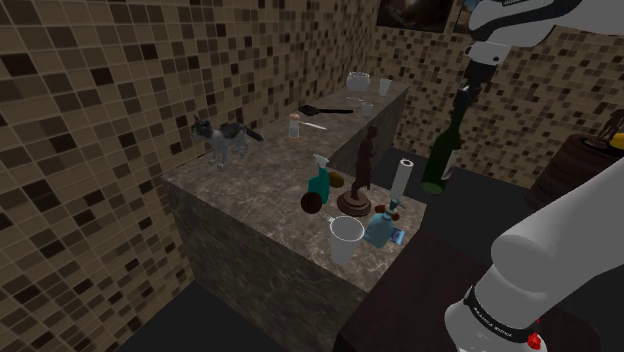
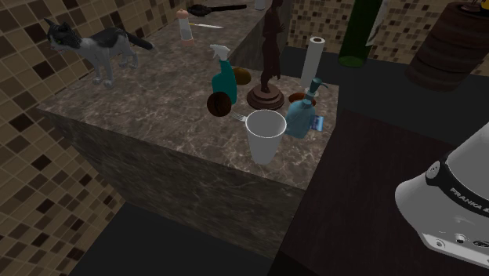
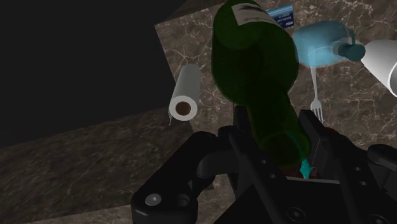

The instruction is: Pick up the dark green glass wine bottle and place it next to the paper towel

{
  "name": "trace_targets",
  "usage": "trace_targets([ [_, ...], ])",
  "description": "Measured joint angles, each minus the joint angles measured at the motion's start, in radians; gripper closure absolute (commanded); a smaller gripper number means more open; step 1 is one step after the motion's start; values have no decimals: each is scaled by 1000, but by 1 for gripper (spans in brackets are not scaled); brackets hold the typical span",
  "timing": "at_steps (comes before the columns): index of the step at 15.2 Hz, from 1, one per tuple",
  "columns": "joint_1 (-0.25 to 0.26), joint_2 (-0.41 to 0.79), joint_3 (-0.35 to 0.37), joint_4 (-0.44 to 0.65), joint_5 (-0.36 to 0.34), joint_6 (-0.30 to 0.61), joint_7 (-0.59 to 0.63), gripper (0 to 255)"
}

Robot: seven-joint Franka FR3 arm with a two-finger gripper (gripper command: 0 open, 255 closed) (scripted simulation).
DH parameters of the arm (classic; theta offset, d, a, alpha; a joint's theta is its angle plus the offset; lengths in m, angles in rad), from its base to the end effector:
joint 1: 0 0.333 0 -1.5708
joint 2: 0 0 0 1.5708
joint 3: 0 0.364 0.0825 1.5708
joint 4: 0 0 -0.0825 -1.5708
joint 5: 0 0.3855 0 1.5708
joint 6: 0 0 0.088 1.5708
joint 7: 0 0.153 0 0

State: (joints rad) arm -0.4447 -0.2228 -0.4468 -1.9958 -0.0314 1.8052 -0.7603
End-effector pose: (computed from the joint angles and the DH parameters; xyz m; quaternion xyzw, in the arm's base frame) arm 0.2937 -0.3953 0.5478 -0.9978 0.0574 -0.0276 0.0180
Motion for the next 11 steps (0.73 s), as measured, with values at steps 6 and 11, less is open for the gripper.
trace_targets([
  [6, -1, 2, -3, -78, -1, 80, -2, 255],
  [11, -3, 16, -10, -133, 4, 147, -11, 255],
])
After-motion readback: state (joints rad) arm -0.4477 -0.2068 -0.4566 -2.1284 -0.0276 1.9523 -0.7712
